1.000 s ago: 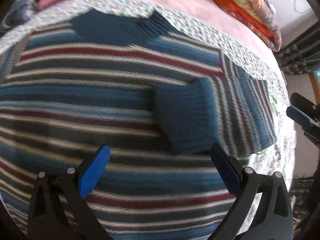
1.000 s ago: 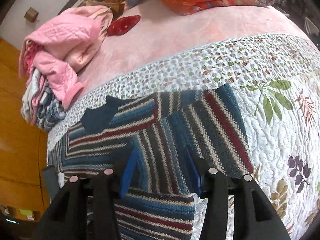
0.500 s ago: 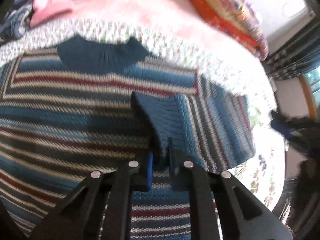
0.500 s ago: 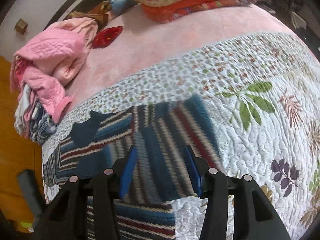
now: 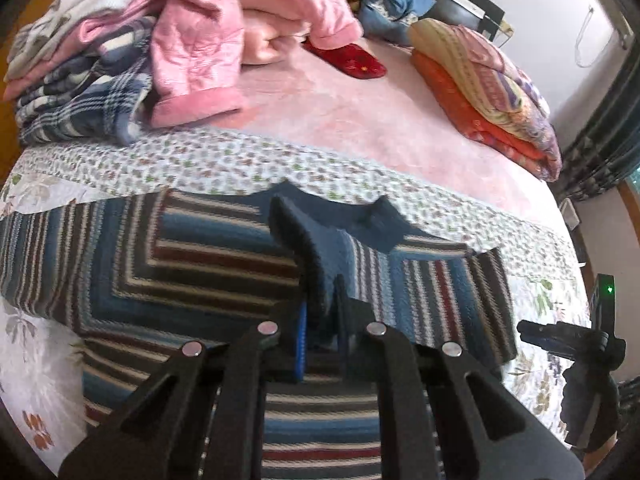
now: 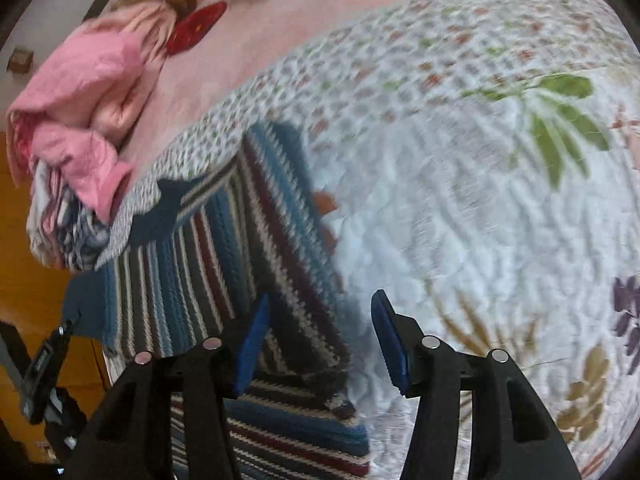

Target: Fold small clothes

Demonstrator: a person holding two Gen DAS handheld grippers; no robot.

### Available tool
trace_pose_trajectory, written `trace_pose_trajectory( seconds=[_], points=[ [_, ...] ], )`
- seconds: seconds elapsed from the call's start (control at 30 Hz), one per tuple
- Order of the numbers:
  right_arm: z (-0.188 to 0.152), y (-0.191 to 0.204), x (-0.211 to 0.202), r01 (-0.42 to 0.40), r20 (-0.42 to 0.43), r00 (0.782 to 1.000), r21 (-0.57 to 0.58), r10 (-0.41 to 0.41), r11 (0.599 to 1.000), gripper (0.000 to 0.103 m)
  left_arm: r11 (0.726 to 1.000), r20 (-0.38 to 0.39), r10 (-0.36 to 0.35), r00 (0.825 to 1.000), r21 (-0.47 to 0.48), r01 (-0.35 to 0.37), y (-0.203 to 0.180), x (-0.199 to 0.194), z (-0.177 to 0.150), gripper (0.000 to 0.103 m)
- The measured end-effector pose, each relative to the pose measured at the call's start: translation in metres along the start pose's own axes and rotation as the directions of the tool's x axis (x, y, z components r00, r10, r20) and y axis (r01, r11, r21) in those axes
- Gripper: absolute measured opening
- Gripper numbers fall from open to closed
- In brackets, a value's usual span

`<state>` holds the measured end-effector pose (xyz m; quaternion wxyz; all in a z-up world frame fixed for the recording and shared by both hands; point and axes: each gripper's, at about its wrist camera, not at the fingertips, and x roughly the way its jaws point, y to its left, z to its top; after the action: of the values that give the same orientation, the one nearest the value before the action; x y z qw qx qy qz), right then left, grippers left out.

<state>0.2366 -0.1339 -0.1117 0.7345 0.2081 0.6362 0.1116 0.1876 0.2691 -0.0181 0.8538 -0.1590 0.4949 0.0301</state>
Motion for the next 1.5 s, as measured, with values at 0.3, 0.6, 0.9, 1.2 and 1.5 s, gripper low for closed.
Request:
trace_pose_trajectory(
  seconds=[0.3, 0.6, 0.9, 1.2, 1.5],
  points=[
    [-0.008, 0.008, 0.024, 0.115, -0.025, 0.993, -0.05, -0.116, 0.992, 0.028, 0.992, -0.149, 0.092, 0.985, -0.076, -0.104, 0.057, 0.066, -0.023, 0.012],
    [-0.007, 0.032, 0.004, 0.181, 0.06, 0.983, -0.114, -0.175, 0.977, 0.033, 0.979, -0.121, 0.124, 0.985, -0.15, -0.142, 0.095, 0.041, -0.023, 0.016],
    [-0.025, 0.08, 0.021, 0.092, 0.013, 0.996, -0.236, -0.092, 0.967, 0.038, 0.999, -0.138, 0.054, 0.989, 0.009, -0.054, 0.035, 0.051, -0.035, 0.034],
    [-0.031, 0.068, 0.048, 0.116, -0.045, 0.99, -0.232, -0.13, 0.966, 0.038, 0.998, -0.215, 0.051, 0.975, -0.033, -0.059, 0.051, 0.081, -0.044, 0.035],
    [-0.035, 0.113, 0.006, 0.027, 0.065, 0.998, -0.307, -0.007, 0.951, 0.066, 0.989, -0.156, 0.08, 0.985, -0.113, -0.098, 0.161, -0.018, -0.029, 0.066]
  ],
)
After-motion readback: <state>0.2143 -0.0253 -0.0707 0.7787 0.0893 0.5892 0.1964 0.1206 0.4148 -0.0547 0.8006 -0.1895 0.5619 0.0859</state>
